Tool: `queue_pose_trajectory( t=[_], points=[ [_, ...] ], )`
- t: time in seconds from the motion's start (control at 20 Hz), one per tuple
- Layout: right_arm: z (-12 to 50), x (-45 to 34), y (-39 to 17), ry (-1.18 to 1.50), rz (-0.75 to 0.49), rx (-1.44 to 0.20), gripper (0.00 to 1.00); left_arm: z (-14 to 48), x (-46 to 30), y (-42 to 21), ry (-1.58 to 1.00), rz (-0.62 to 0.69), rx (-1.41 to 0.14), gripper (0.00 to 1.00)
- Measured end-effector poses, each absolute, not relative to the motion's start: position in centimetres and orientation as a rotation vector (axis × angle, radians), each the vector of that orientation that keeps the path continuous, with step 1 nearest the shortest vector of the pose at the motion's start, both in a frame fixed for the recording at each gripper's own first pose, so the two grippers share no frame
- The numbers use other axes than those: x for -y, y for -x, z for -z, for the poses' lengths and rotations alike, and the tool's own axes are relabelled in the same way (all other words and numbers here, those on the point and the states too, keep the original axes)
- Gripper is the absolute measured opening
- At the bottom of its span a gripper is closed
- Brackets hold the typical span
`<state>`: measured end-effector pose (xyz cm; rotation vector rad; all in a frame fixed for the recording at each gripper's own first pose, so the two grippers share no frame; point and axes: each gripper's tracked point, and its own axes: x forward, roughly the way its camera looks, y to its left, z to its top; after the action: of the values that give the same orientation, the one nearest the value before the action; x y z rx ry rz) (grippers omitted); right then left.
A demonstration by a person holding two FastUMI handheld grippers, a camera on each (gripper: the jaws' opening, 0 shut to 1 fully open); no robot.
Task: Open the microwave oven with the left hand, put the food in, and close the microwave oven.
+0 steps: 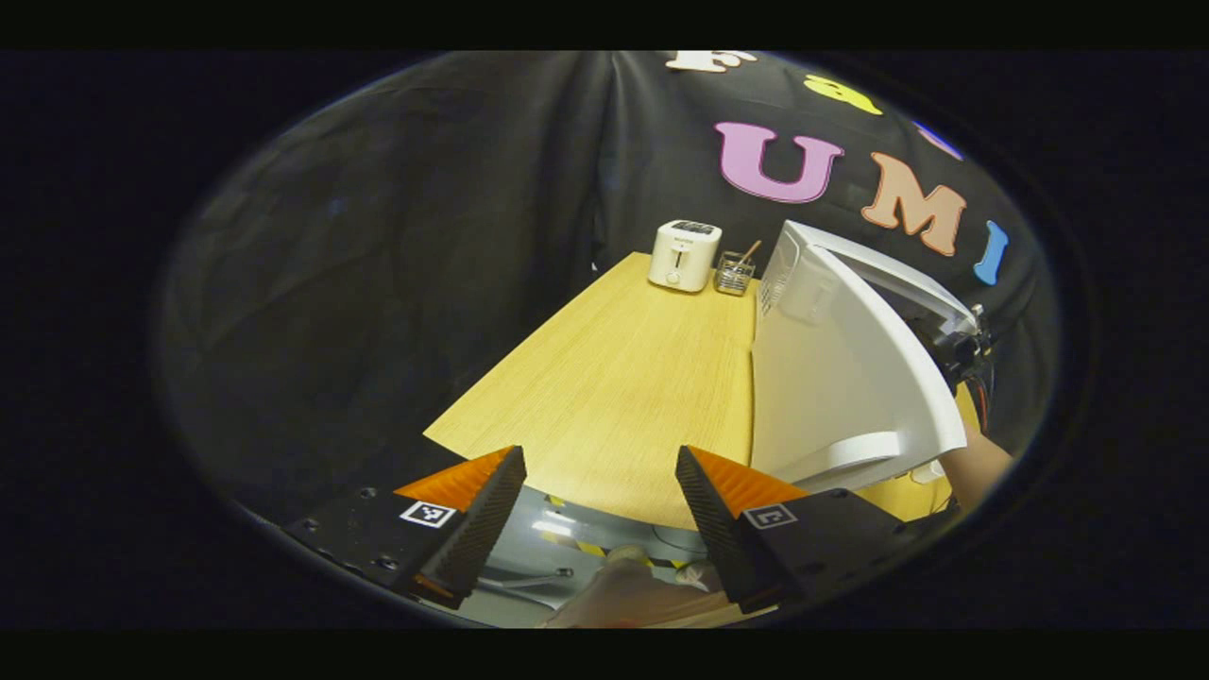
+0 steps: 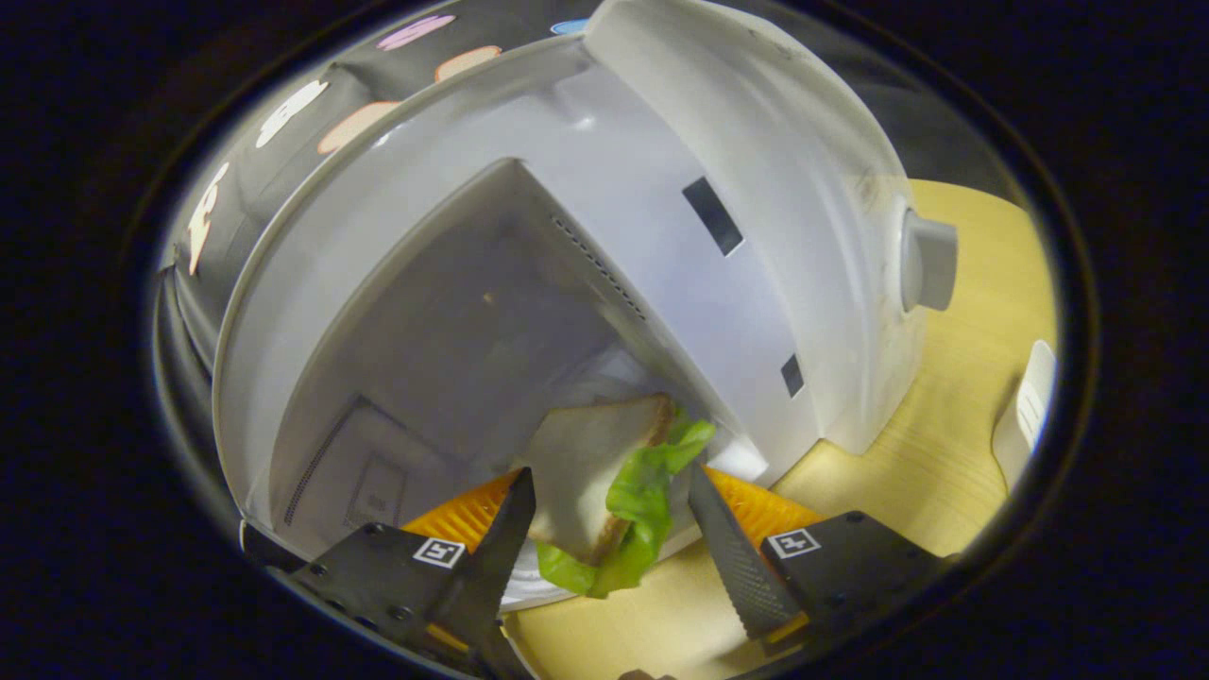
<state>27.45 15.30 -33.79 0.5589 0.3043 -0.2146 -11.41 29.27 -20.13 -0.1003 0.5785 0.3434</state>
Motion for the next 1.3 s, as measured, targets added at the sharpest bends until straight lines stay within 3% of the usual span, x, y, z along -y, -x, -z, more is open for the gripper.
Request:
queue_pose_trajectory(
  t=[0.2,0.35,0.45,0.6,0.65,0.75,0.8,1.15,1.2,1.3],
  points=[
    [32.0,-14.9,-25.3,-0.501,0.197,-0.275,0.99,20.3,-28.8,11.0,0.106,-0.314,-0.578,0.94],
    [30.9,-14.4,-22.9,-0.420,0.183,-0.271,0.99,20.4,-28.1,10.4,0.111,-0.279,-0.581,0.87],
    [30.2,-14.2,-20.9,-0.374,0.170,-0.268,0.99,20.5,-27.5,9.9,0.105,-0.249,-0.584,0.75],
    [29.1,-13.3,-17.5,-0.321,0.167,-0.274,1.00,20.4,-26.6,8.8,0.084,-0.200,-0.574,0.33],
    [28.7,-12.9,-16.4,-0.304,0.166,-0.272,0.99,20.4,-26.4,8.6,0.074,-0.189,-0.576,0.34],
    [27.6,-12.1,-14.3,-0.267,0.164,-0.265,0.99,20.2,-26.3,8.7,0.043,-0.179,-0.575,0.07],
    [27.0,-11.8,-13.1,-0.252,0.164,-0.258,0.99,20.1,-25.9,8.3,0.038,-0.163,-0.569,0.02],
    [23.4,-9.4,-6.0,-0.258,0.192,-0.230,0.99,19.0,-22.9,6.1,0.024,-0.056,-0.524,0.01],
    [23.0,-8.9,-5.0,-0.255,0.203,-0.229,0.91,19.0,-22.4,5.8,0.027,-0.042,-0.518,0.01],
    [22.4,-7.7,-3.3,-0.224,0.232,-0.227,0.90,18.9,-21.7,5.1,0.026,-0.020,-0.512,0.01]
  ],
)
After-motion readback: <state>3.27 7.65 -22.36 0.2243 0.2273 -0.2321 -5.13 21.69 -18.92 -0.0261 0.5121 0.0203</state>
